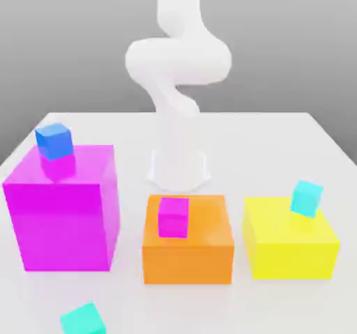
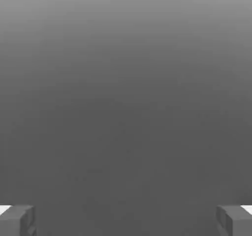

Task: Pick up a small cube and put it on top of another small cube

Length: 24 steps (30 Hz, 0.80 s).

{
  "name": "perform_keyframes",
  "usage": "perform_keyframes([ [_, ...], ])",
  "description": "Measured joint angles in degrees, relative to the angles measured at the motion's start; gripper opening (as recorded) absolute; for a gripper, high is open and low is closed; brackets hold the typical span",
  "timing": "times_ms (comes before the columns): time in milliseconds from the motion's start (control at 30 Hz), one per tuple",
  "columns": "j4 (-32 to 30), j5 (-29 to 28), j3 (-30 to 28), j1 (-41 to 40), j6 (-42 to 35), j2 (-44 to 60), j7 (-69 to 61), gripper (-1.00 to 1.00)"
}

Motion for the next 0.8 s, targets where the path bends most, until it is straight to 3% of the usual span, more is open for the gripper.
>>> perform_keyframes([
  [500,0.41,-5.38,2.0,-10.03,8.88,31.58,22.59,0.0],
  [800,0.56,-3.93,0.23,-13.2,14.42,50.02,32.72,0.0],
])
